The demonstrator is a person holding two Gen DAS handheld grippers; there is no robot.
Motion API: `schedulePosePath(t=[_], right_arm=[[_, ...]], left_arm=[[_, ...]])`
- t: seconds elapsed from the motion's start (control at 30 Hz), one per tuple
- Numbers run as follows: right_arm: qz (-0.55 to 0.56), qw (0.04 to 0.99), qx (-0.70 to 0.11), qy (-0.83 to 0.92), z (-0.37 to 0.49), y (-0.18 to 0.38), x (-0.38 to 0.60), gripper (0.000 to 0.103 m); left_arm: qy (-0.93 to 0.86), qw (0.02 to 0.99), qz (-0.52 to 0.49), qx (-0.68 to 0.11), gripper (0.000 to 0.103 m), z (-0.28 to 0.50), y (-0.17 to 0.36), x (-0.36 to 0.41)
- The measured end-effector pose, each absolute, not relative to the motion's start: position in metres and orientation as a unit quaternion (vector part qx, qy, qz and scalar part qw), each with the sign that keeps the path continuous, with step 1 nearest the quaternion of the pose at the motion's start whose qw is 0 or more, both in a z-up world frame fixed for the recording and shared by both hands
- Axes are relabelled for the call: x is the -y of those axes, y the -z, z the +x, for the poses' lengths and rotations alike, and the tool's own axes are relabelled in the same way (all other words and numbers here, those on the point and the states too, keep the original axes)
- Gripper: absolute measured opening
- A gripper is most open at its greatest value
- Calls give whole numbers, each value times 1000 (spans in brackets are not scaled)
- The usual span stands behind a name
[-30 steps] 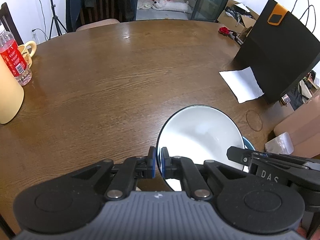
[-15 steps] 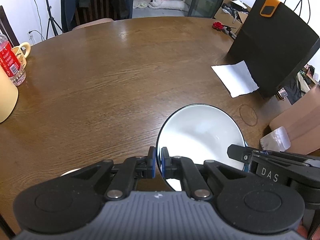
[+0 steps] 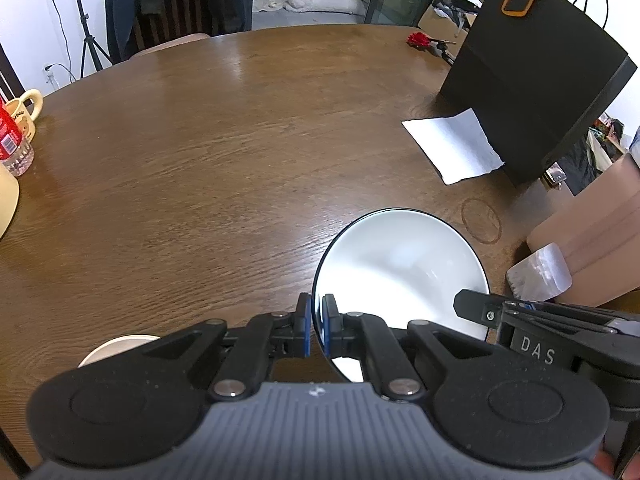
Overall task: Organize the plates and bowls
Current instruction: 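Lower the small white bowl into the white bowl inside the blue bowl with both tools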
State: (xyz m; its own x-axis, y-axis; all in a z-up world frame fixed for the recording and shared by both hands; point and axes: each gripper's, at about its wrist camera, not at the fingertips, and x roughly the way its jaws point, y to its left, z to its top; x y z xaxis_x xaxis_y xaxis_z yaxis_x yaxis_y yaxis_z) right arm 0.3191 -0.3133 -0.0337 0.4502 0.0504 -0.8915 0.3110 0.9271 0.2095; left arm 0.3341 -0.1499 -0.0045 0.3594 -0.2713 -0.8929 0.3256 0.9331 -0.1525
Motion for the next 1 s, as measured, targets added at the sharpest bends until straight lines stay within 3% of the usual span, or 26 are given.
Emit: schedulePosePath(t=[1.0], right_arm=[[183,820,-531,105,310,55,352,6]], left_arm=[[206,804,46,-556,6,335,31,195]])
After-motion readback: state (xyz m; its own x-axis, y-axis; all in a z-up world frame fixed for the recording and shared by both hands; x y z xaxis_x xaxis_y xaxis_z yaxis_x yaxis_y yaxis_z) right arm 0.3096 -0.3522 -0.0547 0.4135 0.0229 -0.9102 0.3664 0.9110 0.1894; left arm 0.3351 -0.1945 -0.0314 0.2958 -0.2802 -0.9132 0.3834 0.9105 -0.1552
